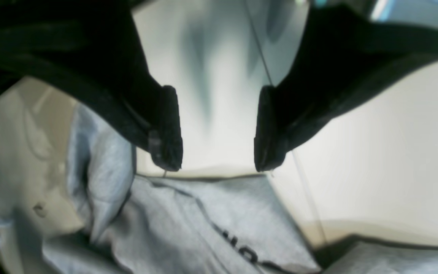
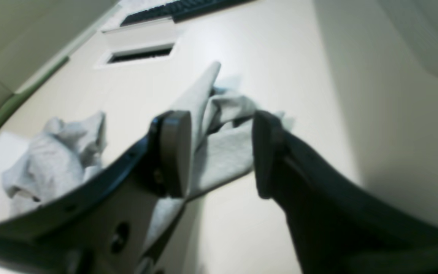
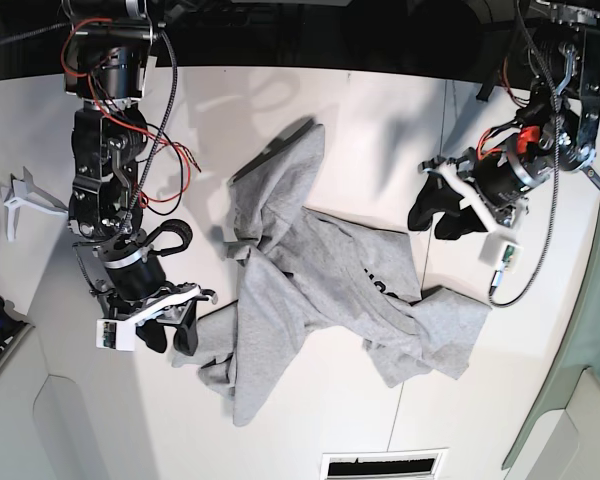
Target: Layout the t-shirt on the table in an organized manner, then fold the t-shirt properly
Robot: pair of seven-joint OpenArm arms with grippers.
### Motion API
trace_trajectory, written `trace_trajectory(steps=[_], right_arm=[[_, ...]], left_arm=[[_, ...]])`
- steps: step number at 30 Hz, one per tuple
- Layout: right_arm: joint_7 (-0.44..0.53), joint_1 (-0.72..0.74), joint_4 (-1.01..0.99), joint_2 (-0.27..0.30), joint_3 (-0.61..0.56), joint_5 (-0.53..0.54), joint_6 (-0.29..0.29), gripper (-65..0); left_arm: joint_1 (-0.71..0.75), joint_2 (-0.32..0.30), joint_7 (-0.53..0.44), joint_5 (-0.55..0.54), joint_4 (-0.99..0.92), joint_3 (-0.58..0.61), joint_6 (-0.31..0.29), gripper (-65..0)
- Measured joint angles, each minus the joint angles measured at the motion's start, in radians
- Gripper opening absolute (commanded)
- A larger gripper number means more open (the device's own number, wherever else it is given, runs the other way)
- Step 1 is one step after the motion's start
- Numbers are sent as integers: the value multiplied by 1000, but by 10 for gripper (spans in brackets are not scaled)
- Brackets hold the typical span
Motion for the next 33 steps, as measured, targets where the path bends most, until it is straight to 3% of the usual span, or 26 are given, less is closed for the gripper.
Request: trace_trajectory(steps=[2, 5, 8, 10, 20, 33], right_arm=[[3, 52, -129, -5, -2, 0, 26, -385], [5, 96, -305, -5, -2, 4, 116, -385], [83, 99, -404, -19, -2, -1, 151, -385], [129, 93, -421, -33, -2, 2, 153, -385], [132, 83, -422, -47, -2, -9, 155, -385], [132, 82, -422, -47, -2, -9, 155, -385]], left_arm=[[-74, 32, 0, -6, -91, 29, 29, -312], [-162, 71, -6, 21, -224, 46, 30, -312], [-247, 95, -3, 22, -325, 45, 34, -312], [-299, 105, -8, 17, -360, 44, 34, -312], [-434, 145, -65, 48, -597, 44, 34, -312], [-444, 192, -85, 17, -657, 43, 34, -312]])
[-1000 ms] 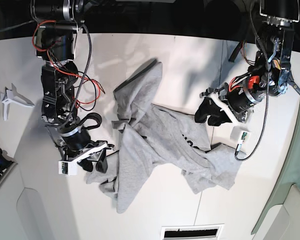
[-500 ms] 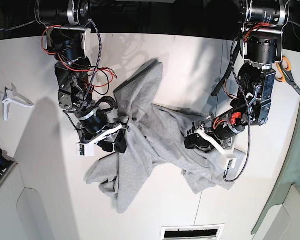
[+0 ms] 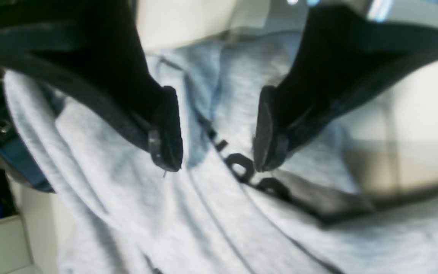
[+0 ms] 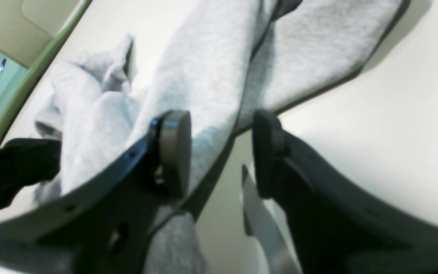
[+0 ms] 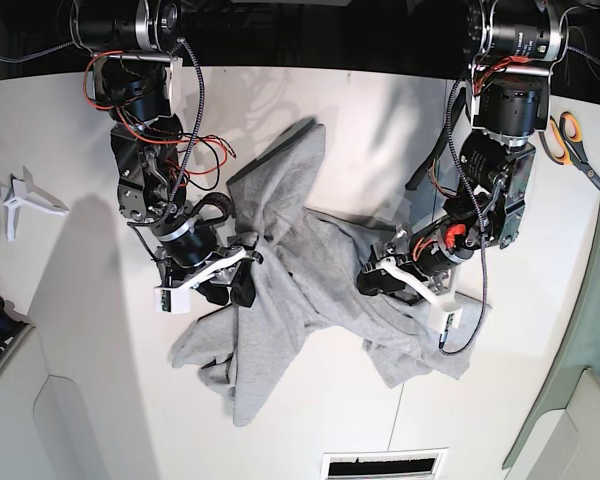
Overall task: Layout the t-shirt on the table in an organized manner, then fold the t-shirt properly
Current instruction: 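Grasp the shirt with both grippers and pull them apart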
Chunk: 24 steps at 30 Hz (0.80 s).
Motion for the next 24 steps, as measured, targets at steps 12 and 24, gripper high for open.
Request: trace_trajectory(steps=[12, 24], right_arm=[[0, 0, 0, 0, 0, 0, 0, -385], [0, 0, 0, 0, 0, -1, 0, -385]], left_arm=[[-3, 42, 1, 8, 0, -1, 0, -650], [-18, -14, 121, -103, 111, 0, -86, -650]])
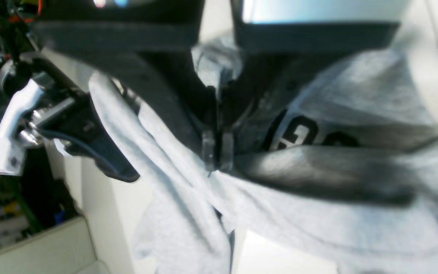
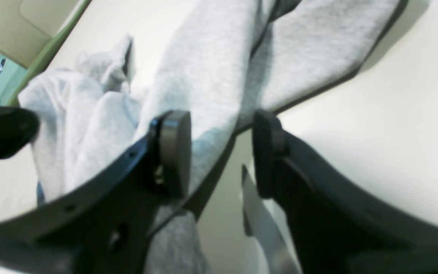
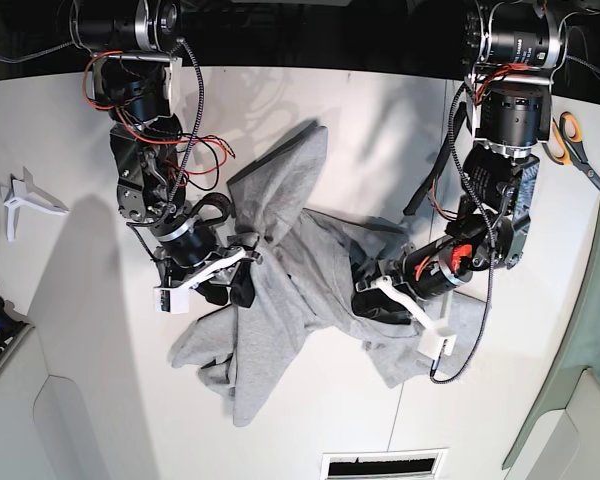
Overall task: Layout the t-shirt on the table in an organized manner, then fold the t-shirt properly
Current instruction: 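Grasp the shirt with both grippers and pull them apart, then move the right gripper onto the shirt body and grasp fabric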
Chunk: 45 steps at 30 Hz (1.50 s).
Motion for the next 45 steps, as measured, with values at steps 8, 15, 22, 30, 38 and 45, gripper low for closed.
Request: trace_trajectory(steps=[8, 15, 22, 30, 38, 45], right_arm=[[0, 0, 0, 2, 0, -2, 0, -385], [-3, 0, 0, 3, 0, -3, 0, -385], [0, 0, 0, 3, 0, -2, 0, -385], [-1, 0, 0, 47, 0, -3, 0, -385], [23, 0, 0, 121, 0, -2, -19, -385], [136, 9, 0, 146, 5, 0, -148, -385]], left_arm=[[129, -122, 4, -27, 211, -2, 0, -650], [264, -180, 34, -35, 357, -113, -1, -650], [347, -212, 105, -116, 428, -330, -12, -650], [399, -263, 109, -122, 428, -439, -23, -650], [403, -307, 116, -115, 428, -487, -23, -650], [441, -307, 115, -109, 428, -486, -23, -650]])
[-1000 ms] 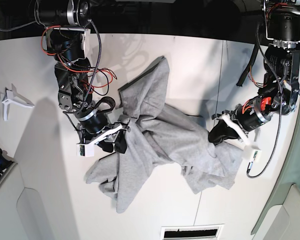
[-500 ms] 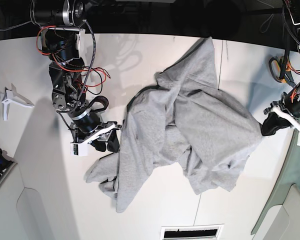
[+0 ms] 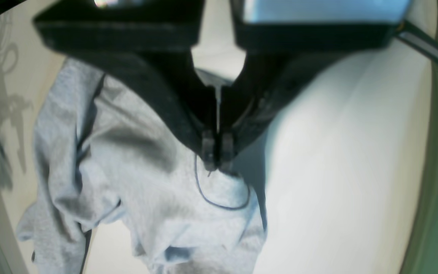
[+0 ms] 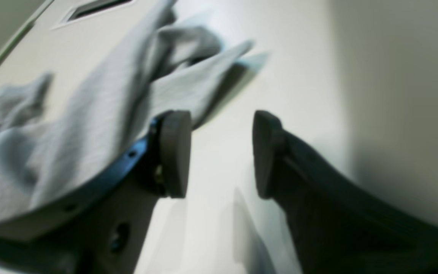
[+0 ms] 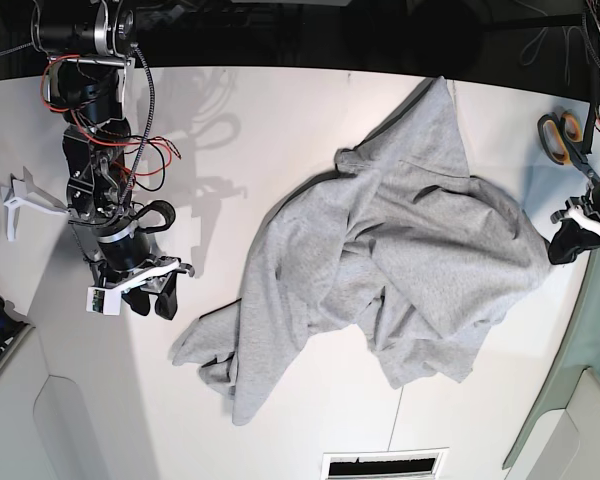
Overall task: Layout the t-shirt on the table in an organized manner, then fold the t-shirt properly
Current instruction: 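Move the right gripper onto the shirt body and grasp fabric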
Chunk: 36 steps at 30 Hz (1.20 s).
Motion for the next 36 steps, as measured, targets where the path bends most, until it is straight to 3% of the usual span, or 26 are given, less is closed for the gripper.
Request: trace_trajectory(steps=[2, 3, 8, 13, 17, 27, 28, 32, 36], right_arm=[[2, 17, -1, -1, 0, 0, -83, -385], [2, 29, -1, 0, 0, 1, -90, -385], [-28, 121, -50, -4, 0, 2, -76, -384], [-29, 234, -262, -13, 0, -41, -71, -385], [26, 301, -400, -22, 0, -93, -74, -384], [28, 323, -488, -27, 0, -172, -100, -385], [29, 323, -488, -30, 0, -172, -100, -385], [47, 332, -487, -41, 0, -172, -86, -385], [98, 331, -480, -67, 0, -176, -54, -410]], left_arm=[[33, 0, 4, -38, 0, 0, 0, -650], [49, 0, 15, -64, 0, 0, 0, -650], [104, 0, 31, -120, 0, 0, 0, -650], [157, 0, 38, -108, 0, 0, 1, -650], [171, 0, 38, -84, 0, -4, 27, -650], [190, 0, 42, -76, 0, -30, 26, -650], [190, 0, 42, -76, 0, -30, 26, -631], [190, -7, 42, -54, 0, -30, 25, -416], [192, -43, 33, -52, 0, -31, 25, -394]])
